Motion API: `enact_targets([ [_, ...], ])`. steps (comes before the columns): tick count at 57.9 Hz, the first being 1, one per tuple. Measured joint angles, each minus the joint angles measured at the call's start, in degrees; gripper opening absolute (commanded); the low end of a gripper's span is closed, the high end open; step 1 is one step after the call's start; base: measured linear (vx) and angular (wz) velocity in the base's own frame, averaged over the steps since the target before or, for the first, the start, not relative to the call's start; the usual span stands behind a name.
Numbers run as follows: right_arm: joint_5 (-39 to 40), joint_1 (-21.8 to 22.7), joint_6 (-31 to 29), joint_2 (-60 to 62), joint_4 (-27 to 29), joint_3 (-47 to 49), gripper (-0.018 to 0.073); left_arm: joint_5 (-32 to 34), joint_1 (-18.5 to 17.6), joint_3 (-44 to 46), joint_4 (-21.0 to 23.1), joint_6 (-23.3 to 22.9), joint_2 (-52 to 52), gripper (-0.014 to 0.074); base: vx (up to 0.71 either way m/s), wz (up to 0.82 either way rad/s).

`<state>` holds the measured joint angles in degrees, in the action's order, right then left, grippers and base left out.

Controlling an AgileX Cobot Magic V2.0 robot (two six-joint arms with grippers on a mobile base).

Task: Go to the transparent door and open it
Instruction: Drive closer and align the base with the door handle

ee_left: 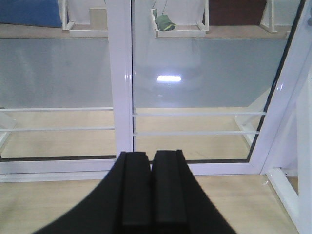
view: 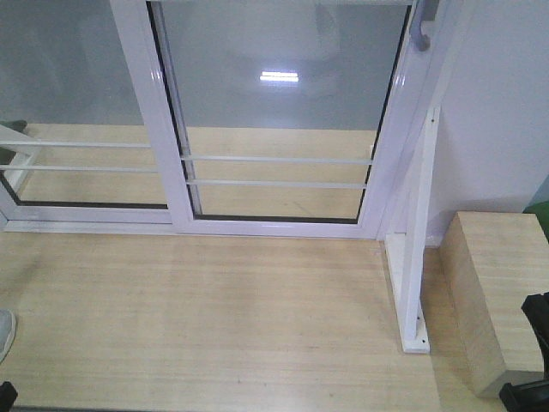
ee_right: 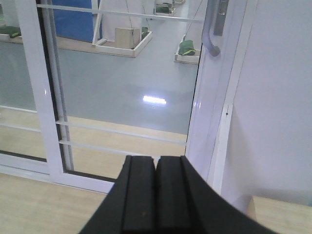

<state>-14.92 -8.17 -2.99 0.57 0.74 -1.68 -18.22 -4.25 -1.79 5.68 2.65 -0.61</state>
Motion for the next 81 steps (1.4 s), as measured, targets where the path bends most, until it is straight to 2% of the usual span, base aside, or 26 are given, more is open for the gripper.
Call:
enact_targets([
  [43,0.00,0.00,0.00,0.00,0.00,0.00,-0.0005,0.00,0.00,0.00,0.00,0.00,0.00,0.0020,0.36,-0.07],
  [81,0.13,0.00,0.00,0.00,0.11,-0.04,-0.0005,-0.08,-0.05,0.00,0.05,0.00,0.00,0.0020,0.10,0.00],
])
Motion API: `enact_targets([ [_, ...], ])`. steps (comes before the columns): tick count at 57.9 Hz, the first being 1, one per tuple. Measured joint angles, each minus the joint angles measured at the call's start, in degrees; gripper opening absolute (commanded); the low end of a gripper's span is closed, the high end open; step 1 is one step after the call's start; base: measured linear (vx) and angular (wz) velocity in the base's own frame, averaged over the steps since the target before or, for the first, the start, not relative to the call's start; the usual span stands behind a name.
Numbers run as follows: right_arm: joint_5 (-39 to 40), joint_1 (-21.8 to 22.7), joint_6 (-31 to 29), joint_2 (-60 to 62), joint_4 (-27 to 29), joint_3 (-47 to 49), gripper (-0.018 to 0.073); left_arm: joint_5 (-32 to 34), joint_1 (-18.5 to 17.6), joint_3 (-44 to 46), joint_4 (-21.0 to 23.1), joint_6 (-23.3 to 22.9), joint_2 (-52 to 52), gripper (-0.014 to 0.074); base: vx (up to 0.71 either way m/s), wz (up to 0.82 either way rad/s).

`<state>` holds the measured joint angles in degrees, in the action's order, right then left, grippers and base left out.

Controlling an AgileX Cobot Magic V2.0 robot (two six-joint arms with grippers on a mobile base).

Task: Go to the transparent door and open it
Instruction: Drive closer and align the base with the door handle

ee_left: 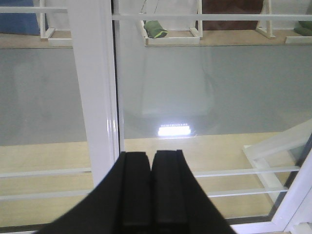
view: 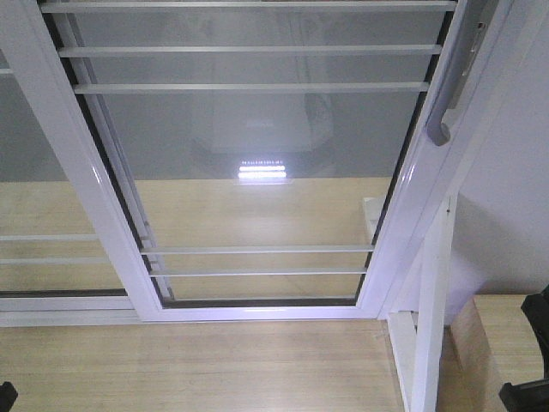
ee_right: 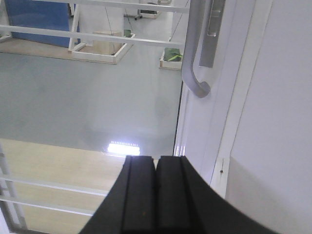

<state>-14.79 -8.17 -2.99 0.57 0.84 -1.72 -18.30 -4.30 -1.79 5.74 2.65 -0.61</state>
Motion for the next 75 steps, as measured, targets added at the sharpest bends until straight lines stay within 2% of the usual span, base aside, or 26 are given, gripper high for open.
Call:
enact_targets([
  [43,-0.11,0.11,-0.21,0.00,-0.18,0.00,-0.0005,-0.05,0.00,0.00,-0.06,0.05,0.00,0.0020,0.00,0.00],
  [55,0.05,0.11,-0.77,0.00,-0.18,0.00,-0.0005,1.73,0.00,0.00,-3.82,2.23,0.00,0.0020,0.00,0.00],
  [68,8.42,0.11,-1.29,0.00,-0.13,0.00,-0.0005,7.23,0.00,0.00,-3.14,2.39,0.00,0.0020,0.00,0.00],
  [75,11.30,0.11,-1.29,0.00,-0.13,0.00,-0.0005,8.08,0.00,0.00,-3.04,2.39,0.00,0.0020,0.00,0.00],
])
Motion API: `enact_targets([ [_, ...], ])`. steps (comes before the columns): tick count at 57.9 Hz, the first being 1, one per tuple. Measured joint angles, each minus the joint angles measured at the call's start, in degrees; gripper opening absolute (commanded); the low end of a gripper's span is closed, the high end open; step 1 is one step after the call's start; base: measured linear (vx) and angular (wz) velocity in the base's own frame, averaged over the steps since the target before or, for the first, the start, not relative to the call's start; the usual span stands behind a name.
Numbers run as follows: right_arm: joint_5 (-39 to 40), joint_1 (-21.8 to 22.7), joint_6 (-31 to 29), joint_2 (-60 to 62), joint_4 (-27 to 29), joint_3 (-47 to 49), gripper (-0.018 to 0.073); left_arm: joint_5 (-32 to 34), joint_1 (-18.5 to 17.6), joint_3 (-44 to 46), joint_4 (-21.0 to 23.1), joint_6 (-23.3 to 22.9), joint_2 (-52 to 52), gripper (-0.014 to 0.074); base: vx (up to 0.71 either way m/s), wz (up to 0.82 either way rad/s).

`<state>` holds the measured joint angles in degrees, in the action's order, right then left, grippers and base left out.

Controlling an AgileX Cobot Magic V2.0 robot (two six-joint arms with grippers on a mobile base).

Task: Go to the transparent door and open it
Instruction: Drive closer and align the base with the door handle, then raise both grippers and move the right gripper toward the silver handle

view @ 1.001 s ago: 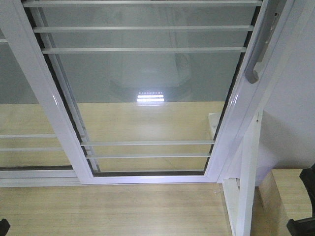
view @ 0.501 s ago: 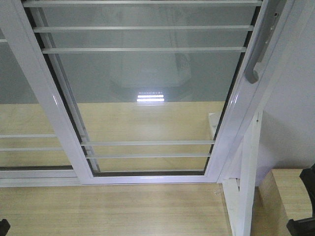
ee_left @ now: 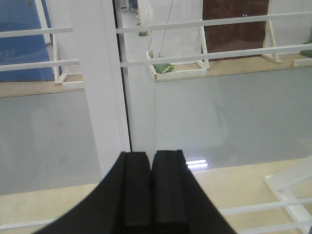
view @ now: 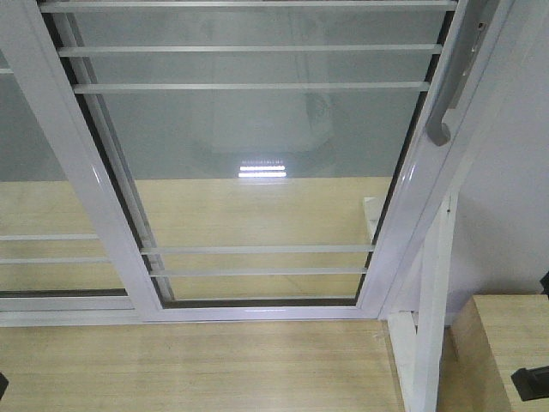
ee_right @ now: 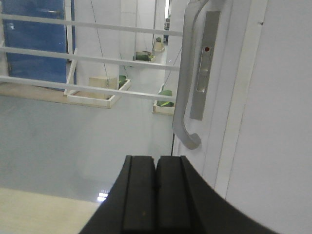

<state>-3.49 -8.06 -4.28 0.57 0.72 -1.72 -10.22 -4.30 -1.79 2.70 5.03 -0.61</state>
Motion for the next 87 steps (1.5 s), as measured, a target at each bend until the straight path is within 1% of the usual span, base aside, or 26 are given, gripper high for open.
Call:
enact_targets([
  [12,4.53,0.00,0.00,0.00,0.05,0.00,-0.0005,0.23,0.00,0.00,0.00,0.00,0.00,0.0020,0.00,0.00],
  [17,7.42,0.00,0.00,0.00,0.05,0.00,-0.0005,1.92,0.00,0.00,0.00,0.00,0.00,0.0020,0.00,0.00],
  [21,10.57,0.00,0.00,0.00,0.17,0.00,-0.0005,4.80,0.00,0.00,0.12,-0.22,0.00,0.0020,0.00,0.00],
  [24,12.88,0.00,0.61,0.00,0.43,0.00,-0.0005,8.10,0.00,0.00,1.11,-1.82,0.00,0.0020,0.00,0.00],
  [29,15.36,0.00,2.44,0.00,1.61,0.23,-0.0005,14.78,0.00,0.14,4.44,-7.81,0.00,0.0020,0.00,0.00],
  [33,13.30,0.00,2.75,-0.41,2.19,2.19,-0.0005,15.87,0.00,1.98,4.84,-9.77,0.07,0.0020,0.00,0.00],
  [37,9.69,0.00,1.27,-2.53,2.34,6.29,-0.0005,16.25,0.00,5.64,3.68,-9.95,1.82,0.0020,0.00,0.00],
  [41,5.90,0.00,-1.34,-6.81,2.39,11.90,-0.0005,16.81,0.00,10.09,2.23,-9.90,6.11,0.0020,0.00,0.00],
  [47,1.86,0.00,-3.23,-17.49,2.45,19.81,-0.0005,17.66,0.00,17.94,0.87,-9.86,17.15,0.0020,0.00,0.00],
  [54,0.94,0.00,-3.72,-30.83,2.53,28.30,-0.0005,18.59,0.00,26.78,0.22,-9.86,31.97,0.0020,0.00,0.00],
  [59,1.22,0.00,-3.90,-39.91,2.53,33.97,-0.0005,19.41,0.00,33.32,-1.03,-9.86,43.04,0.0020,0.00,0.00],
  [64,3.90,0.00,-3.91,-48.58,2.53,37.97,-0.0005,20.19,0.00,38.62,-2.70,-9.86,51.93,0.0020,0.00,0.00],
  [71,9.85,0.00,-3.86,-57.57,2.57,41.40,-0.0005,20.38,0.00,43.88,-3.64,-9.86,61.70,0.0022,0.00,0.00],
  [77,14.86,0.00,-3.79,-61.84,2.57,42.17,-0.0001,20.81,0.00,46.26,-3.91,-9.86,66.97,0.0031,0.00,0.00],
  [80,17.75,0.00,-3.39,-63.58,2.72,42.21,0.0008,21.86,0.00,46.73,-3.98,-9.86,69.30,0.0049,0.00,0.00],
  [87,19.44,0.00,-2.99,-65.16,2.78,42.34,0.0054,24.06,0.00,46.84,-4.02,-9.86,72.09,0.0112,0.00,0.00],
])
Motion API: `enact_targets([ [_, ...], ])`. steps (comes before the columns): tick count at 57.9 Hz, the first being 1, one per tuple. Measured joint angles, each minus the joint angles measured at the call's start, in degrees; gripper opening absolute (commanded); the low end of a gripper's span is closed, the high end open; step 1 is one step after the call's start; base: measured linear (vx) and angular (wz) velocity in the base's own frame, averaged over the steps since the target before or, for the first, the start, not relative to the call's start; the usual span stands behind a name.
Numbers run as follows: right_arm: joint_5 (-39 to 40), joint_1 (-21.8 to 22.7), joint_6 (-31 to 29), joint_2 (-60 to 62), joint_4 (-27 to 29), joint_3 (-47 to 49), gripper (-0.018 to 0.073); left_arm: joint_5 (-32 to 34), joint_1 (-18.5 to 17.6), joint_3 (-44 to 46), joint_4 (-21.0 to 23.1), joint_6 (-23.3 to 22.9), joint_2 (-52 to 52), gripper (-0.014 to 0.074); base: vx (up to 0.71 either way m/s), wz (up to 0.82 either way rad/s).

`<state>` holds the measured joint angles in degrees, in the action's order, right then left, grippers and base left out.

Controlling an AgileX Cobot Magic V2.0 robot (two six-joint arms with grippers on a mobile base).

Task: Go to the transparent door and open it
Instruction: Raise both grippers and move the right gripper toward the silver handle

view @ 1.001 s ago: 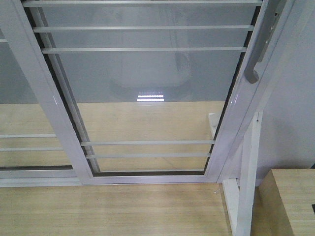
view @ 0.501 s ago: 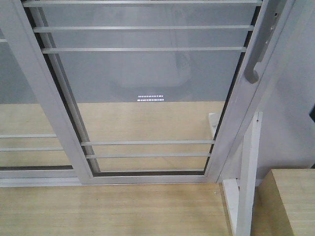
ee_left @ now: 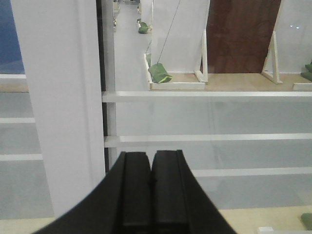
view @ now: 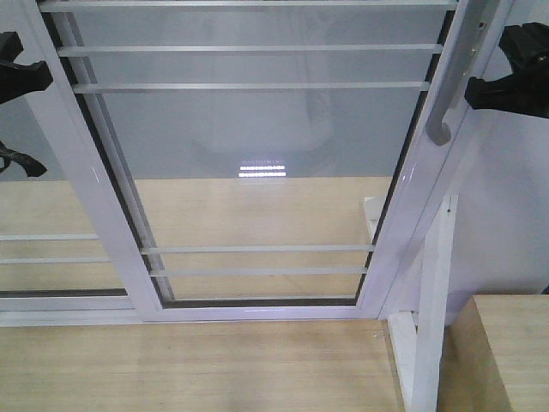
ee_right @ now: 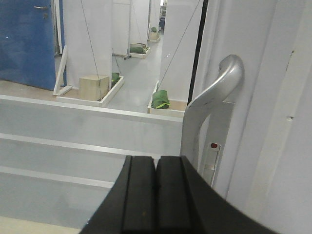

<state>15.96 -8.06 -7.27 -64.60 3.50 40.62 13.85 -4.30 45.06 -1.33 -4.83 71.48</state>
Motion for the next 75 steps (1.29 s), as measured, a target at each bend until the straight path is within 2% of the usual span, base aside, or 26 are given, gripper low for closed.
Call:
enact_targets([
  [12,-2.22,0.00,0.01,-0.13,0.07,0.06,0.0231,0.62,0.00,0.07,0.00,0.00,1.92,0.0304,0.00,0.00],
  [20,-2.54,0.00,0.01,-0.13,0.07,0.06,0.0420,0.79,0.00,0.07,0.00,0.00,2.71,0.0456,0.00,0.00],
  [25,-2.39,0.00,-0.04,-0.18,0.07,0.06,0.0524,0.91,0.00,0.07,0.00,0.00,3.34,0.0510,0.00,0.00],
  [29,-1.32,0.00,-0.11,-0.73,0.07,0.06,0.0556,0.91,0.00,0.07,0.00,0.00,3.82,0.0533,0.00,0.00],
  [43,6.19,0.00,-0.91,-7.73,1.38,0.12,0.0522,0.87,0.00,0.07,0.00,0.00,4.00,0.0535,0.00,0.00],
  [63,22.25,0.00,-2.89,-23.30,9.73,0.47,0.0490,0.87,0.00,0.07,0.00,0.00,4.00,0.0535,0.00,0.00],
  [75,25.24,0.00,-3.02,-30.54,11.25,4.36,0.0490,0.87,0.00,0.07,0.00,0.00,4.00,0.0535,0.00,0.00],
])
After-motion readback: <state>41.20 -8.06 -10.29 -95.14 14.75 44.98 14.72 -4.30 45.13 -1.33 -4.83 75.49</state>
